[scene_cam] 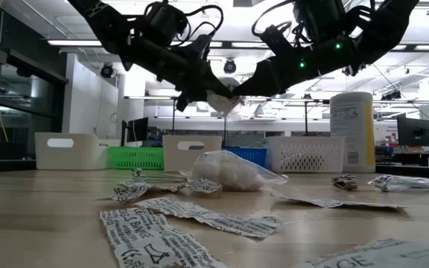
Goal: Pick & Place Travel size toiletries
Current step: Put the transparent cotton pack into the left white bin
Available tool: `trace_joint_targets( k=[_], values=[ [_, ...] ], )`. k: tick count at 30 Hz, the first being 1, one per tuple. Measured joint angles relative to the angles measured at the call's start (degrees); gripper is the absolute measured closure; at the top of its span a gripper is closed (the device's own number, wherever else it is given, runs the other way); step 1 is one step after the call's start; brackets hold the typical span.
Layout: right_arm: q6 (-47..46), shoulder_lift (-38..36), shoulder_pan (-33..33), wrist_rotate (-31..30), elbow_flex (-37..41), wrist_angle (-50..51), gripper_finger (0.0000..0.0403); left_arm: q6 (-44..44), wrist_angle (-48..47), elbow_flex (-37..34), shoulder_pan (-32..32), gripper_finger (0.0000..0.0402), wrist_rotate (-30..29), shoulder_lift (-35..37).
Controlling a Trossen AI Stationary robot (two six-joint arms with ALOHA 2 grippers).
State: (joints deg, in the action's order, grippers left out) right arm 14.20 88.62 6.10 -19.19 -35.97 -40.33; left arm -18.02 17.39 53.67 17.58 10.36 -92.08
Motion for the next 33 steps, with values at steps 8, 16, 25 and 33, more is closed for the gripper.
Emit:
trace_joint_targets(
  k=[8,16,25,33],
  values=[
    [-5.3,-0.8,0.0,2.6,0.0,1.1,0.0245,1.2,-1.7,0.0,0.0,0.0344,-1.2,0.0],
    [-9.4,-7.8,-0.1,2.2,0.0,13.8,0.0121,4.4,-8.2,0.0,1.8,0.0353,-6.0,1.4],
    [-13.0,-13.3,-0.1,-0.4,0.0,22.0,0.0099,9.4,-17.8,0.0,8.0,0.0352,-9.8,9.8],
    [-14.2,-13.3,0.1,-2.0,0.0,23.6,0.0105,6.0,-39.5,0.0,11.9,0.0351,-31.6,20.4]
  ],
)
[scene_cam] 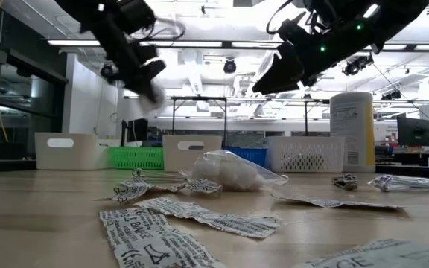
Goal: Pick & Place Travel size toiletries
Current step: Put the transparent cotton pack into the left white bin
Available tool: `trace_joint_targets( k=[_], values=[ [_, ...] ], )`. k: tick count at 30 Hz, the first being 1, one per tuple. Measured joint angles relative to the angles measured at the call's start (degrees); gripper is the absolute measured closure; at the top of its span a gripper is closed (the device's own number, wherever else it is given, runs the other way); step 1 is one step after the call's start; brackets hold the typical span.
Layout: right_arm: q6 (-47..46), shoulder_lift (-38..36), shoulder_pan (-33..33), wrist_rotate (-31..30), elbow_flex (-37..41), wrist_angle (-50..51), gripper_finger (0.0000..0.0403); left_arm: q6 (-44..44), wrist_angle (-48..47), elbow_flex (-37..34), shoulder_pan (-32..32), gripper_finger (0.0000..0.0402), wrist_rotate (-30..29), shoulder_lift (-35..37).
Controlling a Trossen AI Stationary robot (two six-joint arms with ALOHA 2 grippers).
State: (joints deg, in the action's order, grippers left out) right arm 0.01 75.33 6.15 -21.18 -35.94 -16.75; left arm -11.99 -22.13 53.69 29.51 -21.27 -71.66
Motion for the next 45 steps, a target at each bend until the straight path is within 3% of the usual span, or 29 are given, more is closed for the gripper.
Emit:
trace_joint_targets(
  k=[3,8,15,19,23,29,34,38,45],
  values=[
    [0.3,0.0,0.1,-0.1,0.0,-0.1,0.0105,-7.2,-9.4,0.0,1.0,0.0351,-8.6,1.3],
    [0.7,0.0,1.3,0.1,0.0,0.0,0.0105,-17.6,-18.4,-1.8,3.3,0.0351,-15.0,1.0],
    [1.3,0.0,2.2,0.4,0.0,-0.1,0.0105,-24.4,-22.3,-5.8,9.4,0.035,-15.0,0.5],
    [1.9,0.0,2.3,0.3,0.0,0.0,0.0105,-24.7,-22.7,-7.4,12.0,0.0341,-10.6,0.5],
    [2.6,0.0,2.3,0.3,0.0,0.0,0.0105,-24.5,-23.7,-7.8,13.4,0.0305,-7.6,0.5],
    [2.6,0.0,2.3,0.4,0.0,0.9,0.0105,-24.7,-24.5,-7.8,13.3,0.0237,-7.7,0.5],
    [2.0,0.0,2.2,0.6,0.0,1.9,0.0105,-24.3,-25.0,-7.5,13.3,0.0209,-9.1,0.5],
    [-0.1,0.0,2.2,7.0,0.0,3.3,0.0105,-24.3,-27.2,-5.3,13.3,0.0209,-10.9,0.5],
    [0.0,0.8,1.7,26.6,0.0,7.3,0.0105,-24.3,-31.6,-1.4,13.2,0.0215,-16.5,0.7]
  ],
)
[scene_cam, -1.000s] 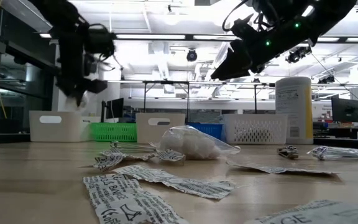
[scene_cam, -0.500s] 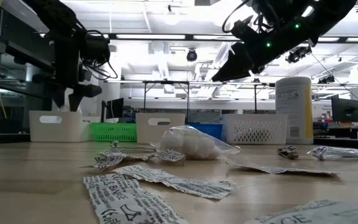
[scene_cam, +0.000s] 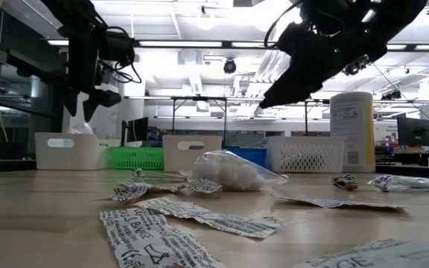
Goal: Pick & Place Travel size toiletries
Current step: Put the transparent cotton pack into the left white bin
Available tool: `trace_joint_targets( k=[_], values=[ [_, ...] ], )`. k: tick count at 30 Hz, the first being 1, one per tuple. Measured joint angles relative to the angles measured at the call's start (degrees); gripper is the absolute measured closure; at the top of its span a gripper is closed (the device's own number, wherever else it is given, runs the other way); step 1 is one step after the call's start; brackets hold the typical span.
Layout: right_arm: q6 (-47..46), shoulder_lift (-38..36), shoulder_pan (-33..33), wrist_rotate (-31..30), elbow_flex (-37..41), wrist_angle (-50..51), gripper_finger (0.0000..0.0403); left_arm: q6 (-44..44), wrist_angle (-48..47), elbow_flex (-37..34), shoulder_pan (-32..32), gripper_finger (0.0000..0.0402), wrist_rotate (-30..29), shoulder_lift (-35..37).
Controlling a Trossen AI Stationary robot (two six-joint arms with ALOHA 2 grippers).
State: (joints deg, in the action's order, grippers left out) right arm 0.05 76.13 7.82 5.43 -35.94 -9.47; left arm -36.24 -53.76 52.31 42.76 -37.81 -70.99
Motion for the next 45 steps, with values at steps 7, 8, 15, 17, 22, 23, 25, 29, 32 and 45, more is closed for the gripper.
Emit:
trace_joint_targets(
  k=[7,8,15,17,22,23,25,29,32,45],
  values=[
    [2.2,5.8,-6.4,0.6,0.0,-2.8,0.0105,1.4,-0.4,0.0,0.0,0.0215,-0.6,0.0],
    [2.9,6.9,-7.4,0.4,0.0,-2.8,0.0105,1.5,-0.4,0.0,0.0,0.0215,-0.6,0.0],
    [4.4,11.5,-12.9,-0.8,0.0,-6.7,0.0105,3.4,-0.4,0.0,0.0,0.0215,1.1,0.0],
    [4.5,12.5,-14.2,-1.0,0.0,-6.8,0.0105,4.1,-0.4,0.0,0.0,0.0215,1.3,0.0],
    [4.7,17.2,-16.5,-0.9,0.0,-13.5,0.0105,5.8,-0.1,0.0,0.0,0.0215,1.9,0.0],
    [4.6,18.3,-16.7,-0.9,0.0,-14.9,0.0105,6.0,0.0,0.0,0.0,0.0215,2.4,0.0],
    [4.4,20.4,-16.9,-0.5,0.0,-17.3,0.0105,6.3,0.1,0.0,0.0,0.0215,2.8,0.0],
    [4.8,24.0,-16.8,-0.3,0.0,-22.6,0.0105,7.3,0.2,0.0,0.0,0.0215,3.8,0.0],
    [6.3,27.1,-16.8,-0.2,0.0,-25.6,0.0105,7.5,0.2,0.0,0.0,0.0215,4.4,0.0],
    [6.4,34.7,-16.3,-2.9,-2.7,-28.8,0.0148,7.9,-0.1,0.0,0.0,0.0215,5.6,0.0]
  ],
)
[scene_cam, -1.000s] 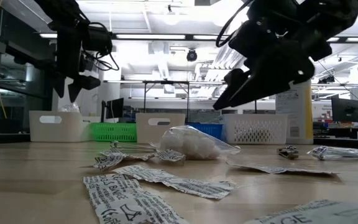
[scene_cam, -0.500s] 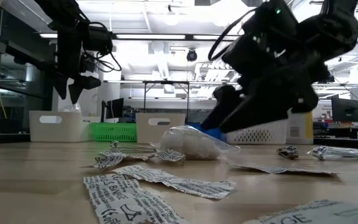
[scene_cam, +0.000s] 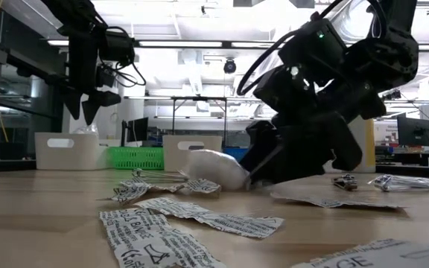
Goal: Pick & Place Travel size toiletries
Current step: Put the transparent cotton pack into the left white bin
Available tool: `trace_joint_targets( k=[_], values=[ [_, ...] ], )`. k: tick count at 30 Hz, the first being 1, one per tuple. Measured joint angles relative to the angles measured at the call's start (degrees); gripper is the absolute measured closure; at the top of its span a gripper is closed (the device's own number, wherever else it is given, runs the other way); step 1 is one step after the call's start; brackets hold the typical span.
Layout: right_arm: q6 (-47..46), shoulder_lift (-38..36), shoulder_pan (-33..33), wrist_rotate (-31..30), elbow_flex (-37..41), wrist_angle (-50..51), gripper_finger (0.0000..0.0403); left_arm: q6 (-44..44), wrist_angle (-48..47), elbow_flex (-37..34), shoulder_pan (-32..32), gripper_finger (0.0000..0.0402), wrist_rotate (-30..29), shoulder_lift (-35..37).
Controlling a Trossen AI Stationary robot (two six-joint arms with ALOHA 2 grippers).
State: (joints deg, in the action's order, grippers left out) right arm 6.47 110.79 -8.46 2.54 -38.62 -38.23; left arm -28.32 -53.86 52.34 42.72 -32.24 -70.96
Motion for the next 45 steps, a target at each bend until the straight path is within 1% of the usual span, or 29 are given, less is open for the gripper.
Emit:
trace_joint_targets(
  k=[4,8,11,12,16,18,21,23,25,27,28,30,34,36,38,40,42,45],
  values=[
    [-1.8,0.2,0.3,-2.9,-0.1,1.0,0.0217,0.6,-0.2,0.0,0.0,0.0215,0.3,0.0],
    [-2.2,0.2,0.6,-3.8,-0.1,1.0,0.0305,1.5,0.2,0.0,0.0,0.0215,1.9,0.0],
    [-2.6,0.0,1.1,-3.7,-0.1,1.2,0.0372,2.3,0.1,0.0,0.0,0.0215,2.0,0.0],
    [-2.8,-0.6,1.4,-3.5,-0.1,1.8,0.0378,2.6,0.1,0.0,0.0,0.0215,2.0,0.0],
    [-3.4,-5.5,2.4,-3.2,0.2,8.0,0.0378,4.1,0.2,0.0,0.0,0.0215,2.0,0.5],
    [-3.1,-9.4,3.0,-4.4,0.2,13.5,0.0378,4.4,0.2,0.0,-0.4,0.0215,1.9,1.7],
    [-2.0,-14.9,4.1,-7.8,0.1,18.7,0.0378,4.5,1.1,0.0,-2.3,0.0215,0.6,4.0],
    [-1.3,-17.9,5.3,-9.7,0.2,21.7,0.0378,5.1,3.3,-0.6,-3.7,0.0215,0.3,6.7],
    [-0.3,-20.2,6.7,-10.3,0.2,21.7,0.0378,6.4,6.9,-2.3,-5.6,0.0215,0.7,9.3],
    [0.5,-21.7,8.6,-10.3,0.2,20.2,0.0378,8.0,12.8,-5.2,-7.7,0.0215,2.1,11.6],
    [1.2,-22.0,9.6,-10.1,0.2,18.5,0.0378,9.4,16.5,-6.8,-8.7,0.0215,3.6,12.6],
    [3.1,-22.1,11.6,-9.8,0.2,15.2,0.0378,12.2,23.2,-10.1,-10.3,0.0215,8.7,14.3],
    [8.9,-21.3,15.2,-6.8,0.2,6.1,0.0378,12.6,37.8,-15.0,-12.8,0.0215,23.0,16.0],
    [12.3,-20.5,16.1,-6.9,0.1,2.3,0.0378,12.6,44.6,-16.6,-14.0,0.0215,29.9,16.0],
    [15.9,-19.5,17.0,-7.0,0.1,-0.7,0.0378,12.6,50.2,-17.5,-15.1,0.0215,35.2,15.4],
    [18.5,-17.9,17.6,-7.6,-0.3,-4.0,0.0378,11.7,53.6,-17.7,-16.2,0.0215,38.3,14.5],
    [20.7,-16.5,17.9,-10.7,-0.9,-4.9,0.0378,10.5,56.0,-17.7,-17.2,0.0215,40.4,13.4],
    [24.1,-13.0,17.9,-14.5,-3.4,-5.8,0.0378,7.5,59.7,-17.7,-18.4,0.0215,41.2,11.5]
  ],
)
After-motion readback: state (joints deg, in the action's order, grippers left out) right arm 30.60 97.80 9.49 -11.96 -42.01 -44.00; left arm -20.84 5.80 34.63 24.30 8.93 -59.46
